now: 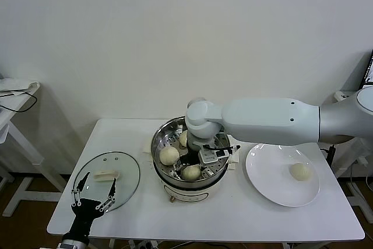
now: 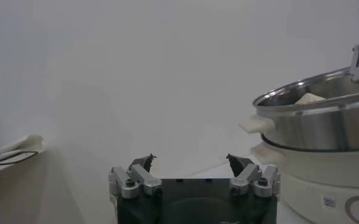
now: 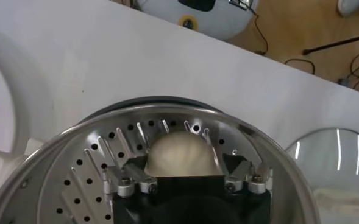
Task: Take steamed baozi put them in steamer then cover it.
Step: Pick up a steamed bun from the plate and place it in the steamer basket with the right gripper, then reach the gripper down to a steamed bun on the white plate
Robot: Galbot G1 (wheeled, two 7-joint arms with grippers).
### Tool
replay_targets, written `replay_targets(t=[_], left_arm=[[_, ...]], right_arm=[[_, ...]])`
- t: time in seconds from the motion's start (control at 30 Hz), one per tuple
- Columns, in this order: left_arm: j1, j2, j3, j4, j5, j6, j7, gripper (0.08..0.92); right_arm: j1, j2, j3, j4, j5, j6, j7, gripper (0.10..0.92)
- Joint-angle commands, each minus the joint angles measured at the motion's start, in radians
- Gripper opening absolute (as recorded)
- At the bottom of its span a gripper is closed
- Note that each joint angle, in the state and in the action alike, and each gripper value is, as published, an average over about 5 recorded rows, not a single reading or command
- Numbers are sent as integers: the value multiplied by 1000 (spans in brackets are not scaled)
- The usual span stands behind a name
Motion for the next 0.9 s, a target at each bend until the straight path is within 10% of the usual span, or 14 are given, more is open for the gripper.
replay_targets(t=[0.03,0.43,0.9], left_arm=[[-3,1,3,-1,0,2,1,823],[-2,6,2,-17,5,8,1,823],[16,-1,-8,-25,7,10,0,823]], right_arm=[[56,-101,64,-10,58,-5,-42,823],[117,-488,69,-294,566,-498,-258,823],[-235,-582,145,-608,485,-629,-254,823]])
